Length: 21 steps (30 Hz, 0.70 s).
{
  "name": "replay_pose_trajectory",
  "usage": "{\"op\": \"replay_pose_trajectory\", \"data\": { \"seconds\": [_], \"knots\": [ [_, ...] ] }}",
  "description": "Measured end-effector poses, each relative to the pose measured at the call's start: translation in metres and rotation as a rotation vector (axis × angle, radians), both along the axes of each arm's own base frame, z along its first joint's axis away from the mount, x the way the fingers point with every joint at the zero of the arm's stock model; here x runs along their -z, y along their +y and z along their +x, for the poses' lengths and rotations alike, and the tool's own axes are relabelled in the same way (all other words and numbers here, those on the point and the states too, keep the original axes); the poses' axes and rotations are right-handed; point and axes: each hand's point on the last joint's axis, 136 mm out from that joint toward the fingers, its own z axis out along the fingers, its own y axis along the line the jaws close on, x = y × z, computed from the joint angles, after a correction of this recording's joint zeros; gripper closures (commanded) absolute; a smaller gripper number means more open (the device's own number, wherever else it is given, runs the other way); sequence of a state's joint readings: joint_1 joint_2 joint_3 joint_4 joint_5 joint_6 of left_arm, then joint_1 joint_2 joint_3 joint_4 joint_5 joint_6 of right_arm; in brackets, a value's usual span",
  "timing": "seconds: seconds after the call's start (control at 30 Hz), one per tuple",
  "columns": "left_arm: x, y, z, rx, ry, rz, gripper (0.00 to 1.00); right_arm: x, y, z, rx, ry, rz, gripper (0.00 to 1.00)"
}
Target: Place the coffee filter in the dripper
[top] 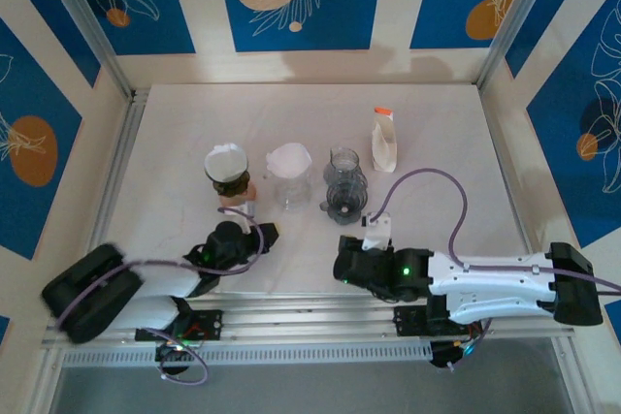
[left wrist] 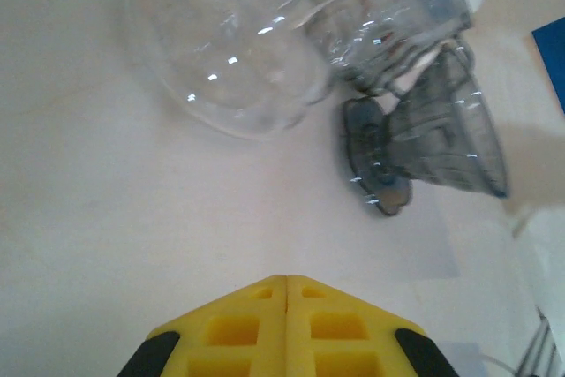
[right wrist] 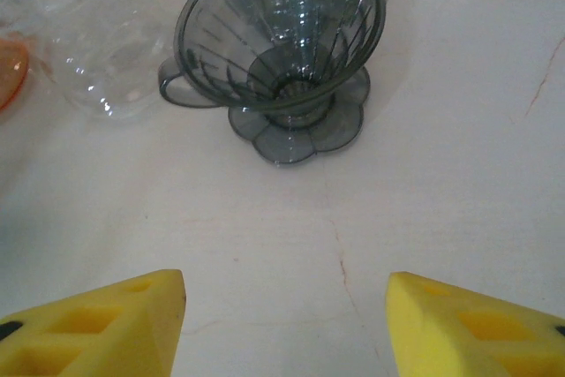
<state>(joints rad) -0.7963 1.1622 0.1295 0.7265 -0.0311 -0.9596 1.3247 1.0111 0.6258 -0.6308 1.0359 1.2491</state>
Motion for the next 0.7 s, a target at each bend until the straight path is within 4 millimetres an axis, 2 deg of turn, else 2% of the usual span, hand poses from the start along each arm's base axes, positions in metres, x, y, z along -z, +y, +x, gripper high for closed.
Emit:
{"op": "replay_pose_trajectory", "data": {
  "seconds": [0.1, 0.17, 0.27, 0.4, 0.47, 0.53, 0.6, 0.63, 0.67, 0.7],
  "knots": [
    [-0.031, 0.012, -0.01, -0.01, -0.042, -0.031, 1.0, -0.006, -0.008, 0.018, 0.056, 0.046, 0.014, 0.35],
    [-0.044, 0.022, -0.018, -0.019, -0.061, -0.045, 1.0, -0.008, -0.015, 0.032, 0.088, 0.087, 0.032, 0.35],
    [-0.047, 0.035, -0.031, -0.021, -0.053, -0.038, 1.0, -0.014, -0.027, 0.056, 0.123, 0.133, 0.061, 0.34],
    [-0.04, 0.049, -0.045, -0.019, -0.024, -0.013, 0.98, -0.027, -0.031, 0.089, 0.133, 0.166, 0.089, 0.35],
    [-0.037, 0.055, -0.05, -0.018, -0.014, -0.005, 0.83, -0.033, -0.03, 0.108, 0.137, 0.176, 0.094, 0.35],
    [-0.034, 0.058, -0.054, -0.016, 0.0, 0.003, 0.58, -0.033, -0.028, 0.123, 0.135, 0.185, 0.094, 0.35],
    [-0.028, 0.06, -0.058, -0.012, 0.021, 0.017, 0.42, -0.03, -0.028, 0.137, 0.134, 0.202, 0.087, 0.36],
    [-0.025, 0.061, -0.059, -0.01, 0.035, 0.026, 0.22, -0.027, -0.027, 0.145, 0.13, 0.214, 0.084, 0.37],
    [-0.022, 0.061, -0.061, -0.004, 0.042, 0.037, 0.1, -0.024, -0.027, 0.151, 0.127, 0.224, 0.081, 0.37],
    [-0.019, 0.062, -0.062, 0.001, 0.049, 0.045, 0.06, -0.021, -0.027, 0.158, 0.121, 0.234, 0.077, 0.38]
  ]
}}
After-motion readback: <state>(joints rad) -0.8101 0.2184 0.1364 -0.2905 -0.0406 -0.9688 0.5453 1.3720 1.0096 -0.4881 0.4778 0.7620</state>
